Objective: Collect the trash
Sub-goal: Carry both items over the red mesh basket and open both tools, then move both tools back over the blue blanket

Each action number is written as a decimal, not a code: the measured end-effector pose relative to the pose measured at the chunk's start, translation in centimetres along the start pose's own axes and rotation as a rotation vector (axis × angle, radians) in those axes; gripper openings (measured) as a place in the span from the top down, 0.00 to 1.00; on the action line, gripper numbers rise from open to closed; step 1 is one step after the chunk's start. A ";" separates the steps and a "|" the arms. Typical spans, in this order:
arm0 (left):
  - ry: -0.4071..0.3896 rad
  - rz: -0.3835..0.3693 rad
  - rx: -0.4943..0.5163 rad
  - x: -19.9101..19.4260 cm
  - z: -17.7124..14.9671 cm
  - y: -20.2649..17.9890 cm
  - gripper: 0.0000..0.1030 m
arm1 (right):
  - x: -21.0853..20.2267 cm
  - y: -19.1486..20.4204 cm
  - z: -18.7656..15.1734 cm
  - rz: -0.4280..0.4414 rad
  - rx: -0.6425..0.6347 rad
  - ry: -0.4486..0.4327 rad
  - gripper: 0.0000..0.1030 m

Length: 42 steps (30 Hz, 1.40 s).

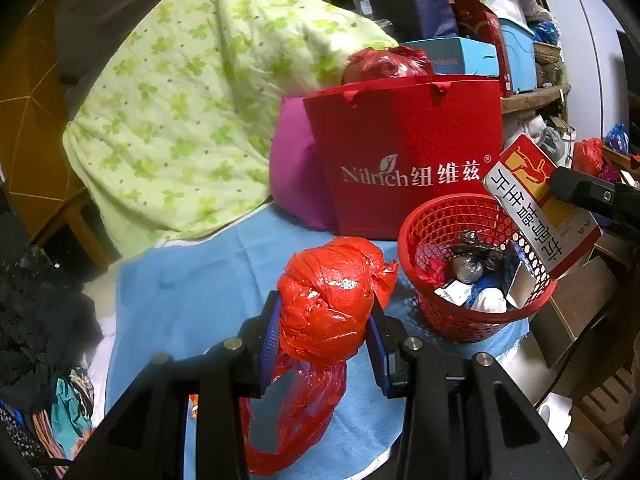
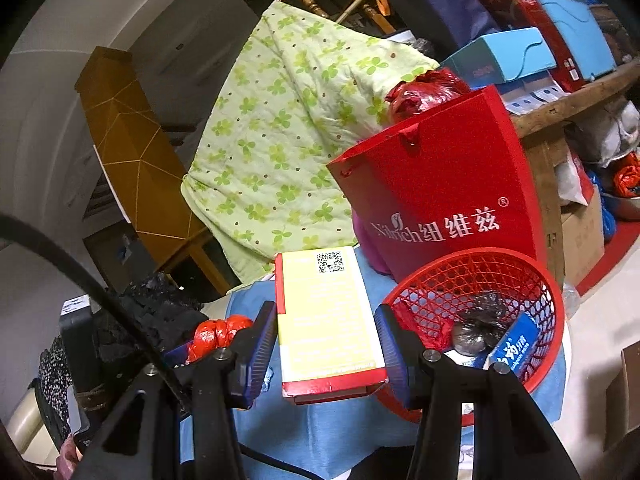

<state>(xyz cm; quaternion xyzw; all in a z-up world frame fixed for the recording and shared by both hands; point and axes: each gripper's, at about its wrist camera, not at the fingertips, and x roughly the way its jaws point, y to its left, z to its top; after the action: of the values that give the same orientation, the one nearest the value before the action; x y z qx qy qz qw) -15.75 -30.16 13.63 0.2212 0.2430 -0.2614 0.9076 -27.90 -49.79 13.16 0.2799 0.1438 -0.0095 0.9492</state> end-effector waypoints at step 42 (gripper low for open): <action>0.084 -0.295 0.057 9.6 4.0 -8.8 0.35 | 2.7 -15.3 -0.5 -0.129 0.445 -0.046 0.30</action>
<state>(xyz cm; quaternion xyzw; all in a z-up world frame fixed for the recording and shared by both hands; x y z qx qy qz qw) -12.44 -42.55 9.00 0.2196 0.3029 -0.3895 0.8416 -26.99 -62.28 3.92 0.4725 0.1341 -0.1079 0.8644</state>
